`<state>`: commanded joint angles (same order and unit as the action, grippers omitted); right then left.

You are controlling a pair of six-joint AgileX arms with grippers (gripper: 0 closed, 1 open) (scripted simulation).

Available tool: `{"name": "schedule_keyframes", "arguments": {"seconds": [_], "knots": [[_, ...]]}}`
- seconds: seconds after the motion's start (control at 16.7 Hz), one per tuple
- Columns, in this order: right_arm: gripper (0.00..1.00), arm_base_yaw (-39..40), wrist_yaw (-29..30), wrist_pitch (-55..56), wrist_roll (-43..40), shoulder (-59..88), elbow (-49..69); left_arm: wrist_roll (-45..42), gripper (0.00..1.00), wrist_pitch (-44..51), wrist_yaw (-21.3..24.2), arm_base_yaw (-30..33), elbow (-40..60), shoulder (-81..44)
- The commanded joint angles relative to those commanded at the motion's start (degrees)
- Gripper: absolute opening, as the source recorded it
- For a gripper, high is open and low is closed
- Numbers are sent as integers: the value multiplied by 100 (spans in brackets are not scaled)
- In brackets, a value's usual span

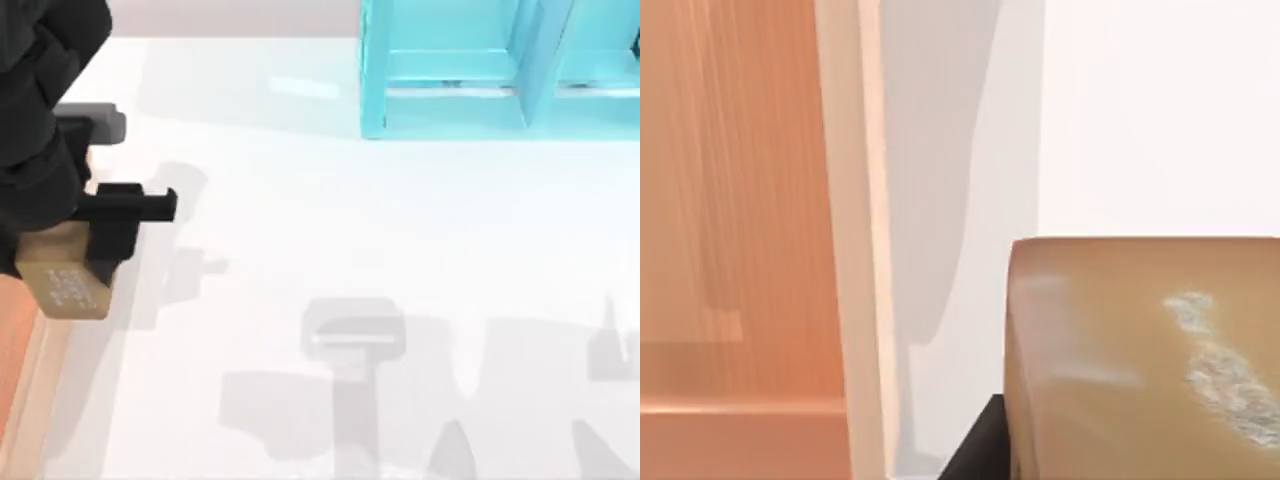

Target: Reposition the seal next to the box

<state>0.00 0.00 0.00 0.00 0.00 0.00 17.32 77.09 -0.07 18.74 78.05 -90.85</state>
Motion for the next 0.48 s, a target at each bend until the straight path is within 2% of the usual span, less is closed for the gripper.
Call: {"name": "schedule_keyframes", "arguments": {"seconds": [0.3, 0.48], "knots": [[100, 0, 0, 0, 0, 0, 0, -10, 0, -1085, -2, -34, -994, -36], [100, 0, 0, 0, 0, 0, 0, -18, 0, -1370, 10, -41, -1271, -103]]}}
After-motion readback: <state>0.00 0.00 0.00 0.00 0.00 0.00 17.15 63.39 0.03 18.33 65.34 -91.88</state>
